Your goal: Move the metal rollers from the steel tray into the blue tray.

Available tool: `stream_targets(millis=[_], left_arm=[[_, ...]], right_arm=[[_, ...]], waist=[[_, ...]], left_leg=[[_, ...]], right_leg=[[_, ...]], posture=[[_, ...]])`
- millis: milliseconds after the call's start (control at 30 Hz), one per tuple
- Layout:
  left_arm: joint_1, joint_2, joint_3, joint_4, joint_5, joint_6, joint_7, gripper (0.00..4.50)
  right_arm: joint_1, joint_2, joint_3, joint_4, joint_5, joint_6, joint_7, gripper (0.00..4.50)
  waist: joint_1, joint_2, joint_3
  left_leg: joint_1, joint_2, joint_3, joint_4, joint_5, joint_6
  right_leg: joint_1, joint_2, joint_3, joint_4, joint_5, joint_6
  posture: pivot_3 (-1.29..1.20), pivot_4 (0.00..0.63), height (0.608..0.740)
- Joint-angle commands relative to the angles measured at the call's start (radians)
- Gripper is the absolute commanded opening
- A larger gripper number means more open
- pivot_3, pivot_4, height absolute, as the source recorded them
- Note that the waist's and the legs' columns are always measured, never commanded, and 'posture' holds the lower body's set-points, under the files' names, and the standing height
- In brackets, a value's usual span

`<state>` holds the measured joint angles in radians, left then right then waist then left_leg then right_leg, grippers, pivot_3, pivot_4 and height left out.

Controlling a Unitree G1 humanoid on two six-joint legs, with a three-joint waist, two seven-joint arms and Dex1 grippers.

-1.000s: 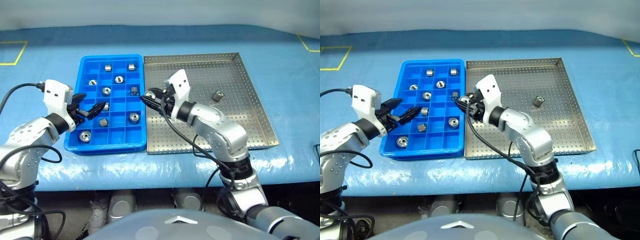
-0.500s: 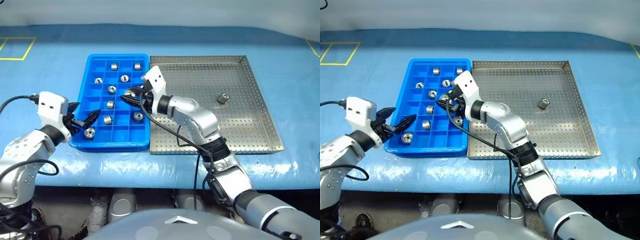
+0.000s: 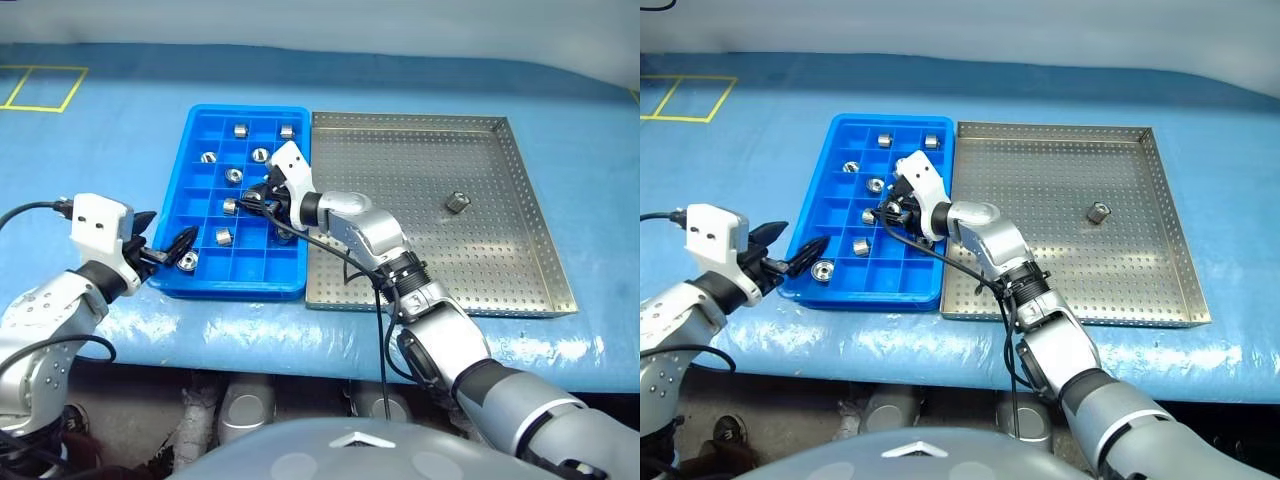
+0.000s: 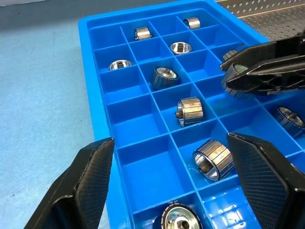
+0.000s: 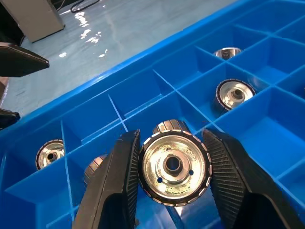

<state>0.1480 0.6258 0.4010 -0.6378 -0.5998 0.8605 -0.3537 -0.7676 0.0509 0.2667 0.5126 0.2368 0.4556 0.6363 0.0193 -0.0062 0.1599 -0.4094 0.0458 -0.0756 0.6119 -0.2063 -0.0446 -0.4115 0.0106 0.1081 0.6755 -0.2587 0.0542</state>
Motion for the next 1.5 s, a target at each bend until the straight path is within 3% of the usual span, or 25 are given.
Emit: stream_targets(millis=[33, 167, 400, 600, 733, 867, 1100, 1500], left_arm=[[-0.004, -0.004, 0.014, -0.043, -0.008, -0.008, 0.003, 4.12], [-0.024, -0.004, -0.005, -0.030, -0.008, -0.007, 0.003, 4.12], [-0.096, -0.042, -0.068, -0.001, -0.038, -0.014, -0.016, 4.12], [-0.231, -0.141, -0.229, 0.067, -0.037, -0.034, -0.036, 4.12], [-0.341, -0.232, -0.331, 0.152, -0.016, -0.060, -0.033, 4.12], [-0.438, -0.298, -0.437, 0.237, 0.011, -0.086, -0.070, 4.12], [-0.519, -0.312, -0.542, 0.297, 0.054, -0.112, -0.143, 4.12], [-0.456, -0.282, -0.512, 0.253, 0.059, -0.104, -0.132, 4.12]], right_arm=[[-0.031, 0.012, -0.030, -0.010, -0.003, -0.034, 0.007, 2.71], [-0.013, 0.013, -0.048, -0.053, -0.004, -0.070, -0.006, 3.96], [0.096, -0.051, -0.073, -0.340, -0.032, -0.025, -0.096, 3.96], [0.291, -0.185, -0.153, -0.673, -0.151, 0.115, -0.322, 3.96], [0.376, -0.252, -0.219, -0.775, -0.240, 0.183, -0.448, 3.96], [0.406, -0.259, -0.324, -0.735, -0.256, 0.200, -0.545, 3.96], [0.371, -0.258, -0.402, -0.549, -0.254, 0.106, -0.616, 3.96], [0.251, -0.238, -0.517, -0.175, -0.171, -0.019, -0.680, 3.96]], waist=[[0.001, 0.000, 0.000], [0.002, 0.000, 0.000], [0.005, 0.000, 0.000], [0.010, 0.001, -0.001], [-0.011, 0.001, -0.001], [-0.048, 0.001, -0.002], [-0.103, 0.002, -0.001], [-0.101, 0.002, -0.001]], left_leg=[[0.000, 0.000, 0.000, 0.000, 0.000, 0.000], [0.000, 0.000, -0.001, 0.000, 0.000, 0.000], [-0.001, 0.000, -0.002, 0.000, 0.000, 0.000], [-0.001, -0.002, -0.003, 0.001, 0.001, -0.002], [-0.001, -0.002, -0.002, 0.001, 0.002, -0.003], [-0.001, -0.002, -0.002, 0.002, 0.002, -0.003], [0.000, -0.002, -0.002, 0.002, 0.002, -0.003], [0.000, -0.002, -0.002, 0.002, 0.002, -0.002]], right_leg=[[0.000, 0.000, 0.000, 0.000, 0.000, 0.000], [0.001, 0.000, -0.001, 0.000, 0.000, 0.000], [0.000, 0.000, -0.002, 0.000, 0.000, -0.001], [0.002, -0.002, -0.003, -0.001, -0.001, -0.001], [0.002, -0.001, -0.003, 0.000, -0.002, 0.003], [0.002, -0.001, -0.002, 0.000, -0.002, 0.004], [0.002, -0.001, 0.000, 0.001, 0.000, 0.000], [0.003, -0.001, 0.000, 0.001, 0.000, 0.000]], posture=[[0.24, 0.150, 0.740], [0.23, 0.150, 0.740], [0.19, 0.150, 0.740], [0.10, 0.150, 0.740], [0.03, 0.150, 0.740], [-0.01, 0.150, 0.740], [-0.04, 0.150, 0.740], [0.03, 0.150, 0.740]])
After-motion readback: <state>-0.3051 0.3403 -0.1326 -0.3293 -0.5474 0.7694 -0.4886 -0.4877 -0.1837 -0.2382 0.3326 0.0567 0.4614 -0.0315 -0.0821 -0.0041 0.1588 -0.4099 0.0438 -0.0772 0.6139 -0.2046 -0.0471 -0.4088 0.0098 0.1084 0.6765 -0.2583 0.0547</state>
